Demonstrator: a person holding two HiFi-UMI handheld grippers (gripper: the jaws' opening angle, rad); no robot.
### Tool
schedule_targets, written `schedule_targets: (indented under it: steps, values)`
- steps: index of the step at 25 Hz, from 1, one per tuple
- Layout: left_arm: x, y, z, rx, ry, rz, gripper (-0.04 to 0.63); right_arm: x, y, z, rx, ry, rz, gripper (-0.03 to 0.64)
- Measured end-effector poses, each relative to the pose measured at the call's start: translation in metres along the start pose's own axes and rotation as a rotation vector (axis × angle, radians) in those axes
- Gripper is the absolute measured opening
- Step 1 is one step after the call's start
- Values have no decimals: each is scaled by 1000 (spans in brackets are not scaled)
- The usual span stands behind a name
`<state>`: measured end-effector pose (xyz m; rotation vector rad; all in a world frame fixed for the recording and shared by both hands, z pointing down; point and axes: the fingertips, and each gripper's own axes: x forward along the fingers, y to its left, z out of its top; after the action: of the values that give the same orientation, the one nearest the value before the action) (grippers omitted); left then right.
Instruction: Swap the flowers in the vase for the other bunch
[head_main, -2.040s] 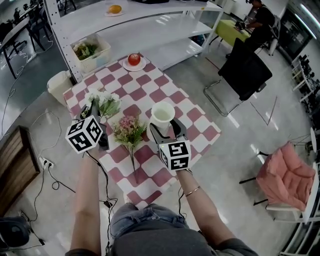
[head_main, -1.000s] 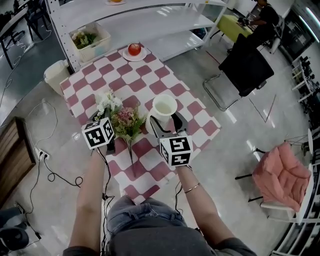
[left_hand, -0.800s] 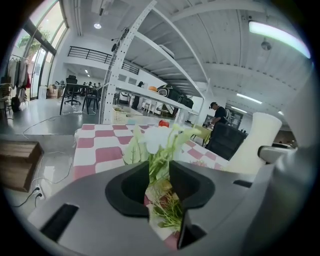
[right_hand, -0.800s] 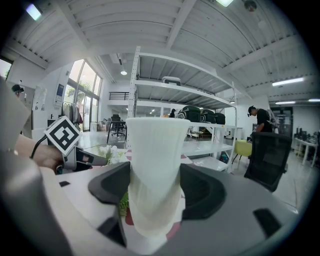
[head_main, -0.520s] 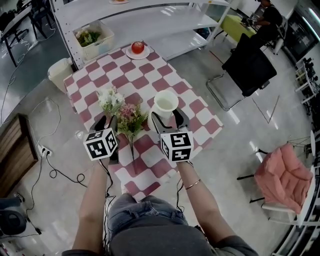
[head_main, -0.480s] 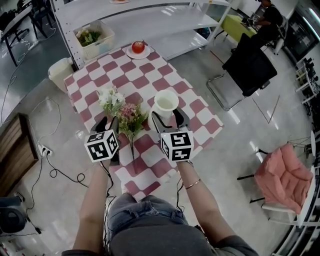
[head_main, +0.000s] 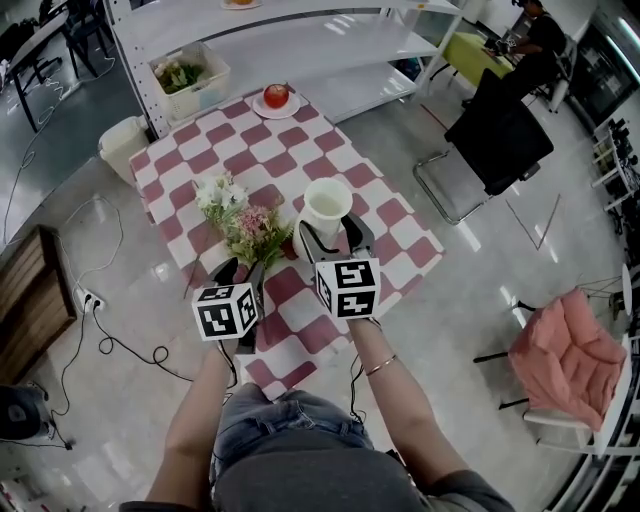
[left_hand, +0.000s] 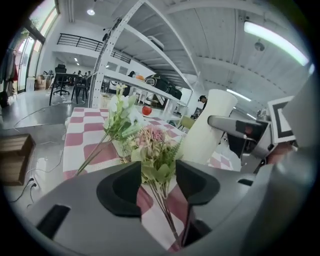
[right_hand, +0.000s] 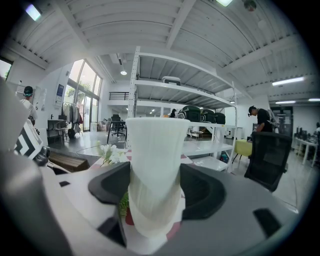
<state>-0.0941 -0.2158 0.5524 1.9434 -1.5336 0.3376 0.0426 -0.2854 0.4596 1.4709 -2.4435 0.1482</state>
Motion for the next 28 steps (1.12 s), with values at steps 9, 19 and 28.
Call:
schedule_targets:
  steps: [9, 19, 28]
  values:
    - [28, 4, -12, 5, 49, 37, 233, 0, -1, -1, 3, -6, 2, 316]
    - [60, 0, -24, 6, 190, 67, 232, 1, 0, -1, -2, -3, 7, 316]
    - [67, 2, -28, 27, 223, 73, 183, 1, -1, 0, -3, -7, 5, 316]
